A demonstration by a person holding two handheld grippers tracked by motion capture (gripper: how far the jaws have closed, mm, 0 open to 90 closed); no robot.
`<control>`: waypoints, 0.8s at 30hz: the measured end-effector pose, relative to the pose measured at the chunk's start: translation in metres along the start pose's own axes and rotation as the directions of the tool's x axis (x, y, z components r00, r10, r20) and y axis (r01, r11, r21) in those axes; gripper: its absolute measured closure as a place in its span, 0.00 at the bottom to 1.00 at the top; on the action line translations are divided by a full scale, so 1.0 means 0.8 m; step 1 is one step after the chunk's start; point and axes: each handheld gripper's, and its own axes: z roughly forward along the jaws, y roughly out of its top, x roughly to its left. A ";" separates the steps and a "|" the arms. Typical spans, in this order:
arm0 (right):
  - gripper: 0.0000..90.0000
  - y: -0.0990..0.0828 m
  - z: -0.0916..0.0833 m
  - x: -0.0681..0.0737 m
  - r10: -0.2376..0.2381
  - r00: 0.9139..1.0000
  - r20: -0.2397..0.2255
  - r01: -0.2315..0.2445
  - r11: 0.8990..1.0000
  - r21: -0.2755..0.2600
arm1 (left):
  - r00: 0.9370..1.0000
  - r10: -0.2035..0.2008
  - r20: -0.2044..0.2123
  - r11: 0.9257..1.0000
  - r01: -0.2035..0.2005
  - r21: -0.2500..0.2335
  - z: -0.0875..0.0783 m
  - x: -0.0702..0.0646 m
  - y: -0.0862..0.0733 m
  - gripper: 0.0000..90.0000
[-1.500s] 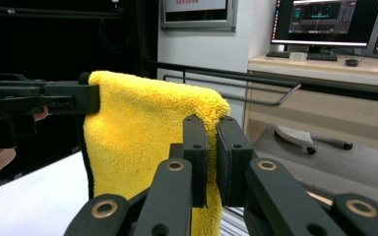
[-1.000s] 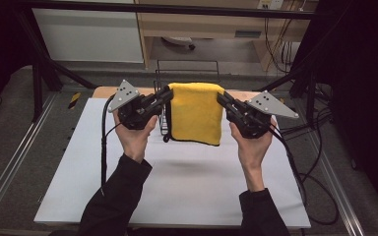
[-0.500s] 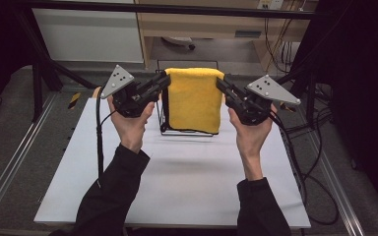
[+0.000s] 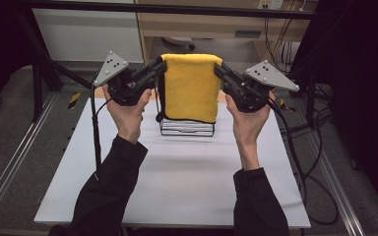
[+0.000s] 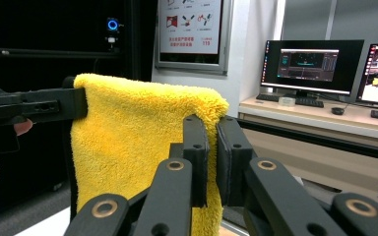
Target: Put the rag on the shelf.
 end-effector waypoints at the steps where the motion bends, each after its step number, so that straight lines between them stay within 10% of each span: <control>1: 0.94 0.002 0.002 0.000 0.000 1.000 0.000 0.000 1.000 -0.003 | 1.000 0.001 -0.001 1.000 -0.001 -0.002 0.001 0.001 0.002 0.87; 24: 0.94 0.052 0.044 -0.011 -0.010 1.000 0.011 0.010 0.999 -0.046 | 0.998 0.041 -0.039 0.999 -0.042 -0.020 0.021 0.023 0.059 0.87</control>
